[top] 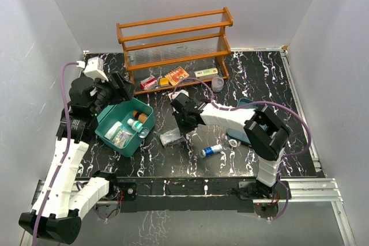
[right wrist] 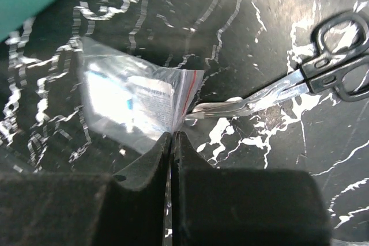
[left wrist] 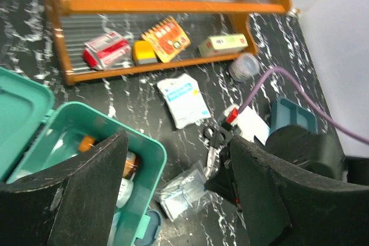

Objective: Organize the medicine kit

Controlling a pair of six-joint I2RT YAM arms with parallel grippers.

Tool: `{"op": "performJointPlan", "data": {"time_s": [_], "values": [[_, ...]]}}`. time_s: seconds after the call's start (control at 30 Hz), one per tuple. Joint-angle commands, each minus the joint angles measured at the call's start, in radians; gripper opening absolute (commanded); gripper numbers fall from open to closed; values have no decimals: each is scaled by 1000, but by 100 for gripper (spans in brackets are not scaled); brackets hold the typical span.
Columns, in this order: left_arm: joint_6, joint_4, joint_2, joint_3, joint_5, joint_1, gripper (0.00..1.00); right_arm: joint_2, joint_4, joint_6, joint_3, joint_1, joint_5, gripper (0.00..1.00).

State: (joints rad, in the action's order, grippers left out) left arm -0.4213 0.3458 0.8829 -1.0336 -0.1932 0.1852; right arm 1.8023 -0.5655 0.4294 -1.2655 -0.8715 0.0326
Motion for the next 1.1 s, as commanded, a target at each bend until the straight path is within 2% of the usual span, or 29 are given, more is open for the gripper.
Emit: {"op": "performJointPlan", "data": {"time_s": [0.0,0.37,0.6,0.7,0.87,1.07], "values": [[-1,-100,21,66,-253,-3,71,-143,87,-166,-32,-2,68,0],[123,-336,24,229,-611,-3,73,-317,67,-430,-83,38,315,0],[263,-262,81,196,-906,-3,75,-354,-38,-534,-212,61,460,0],[295,-223,117,168,-990,-3,76,-342,-93,-570,-280,65,521,0],[340,-217,128,144,-925,-3,78,-313,-178,-613,-367,67,593,0],[464,-88,136,126,-818,-3,80,-292,-223,-632,-404,66,616,0]]}}
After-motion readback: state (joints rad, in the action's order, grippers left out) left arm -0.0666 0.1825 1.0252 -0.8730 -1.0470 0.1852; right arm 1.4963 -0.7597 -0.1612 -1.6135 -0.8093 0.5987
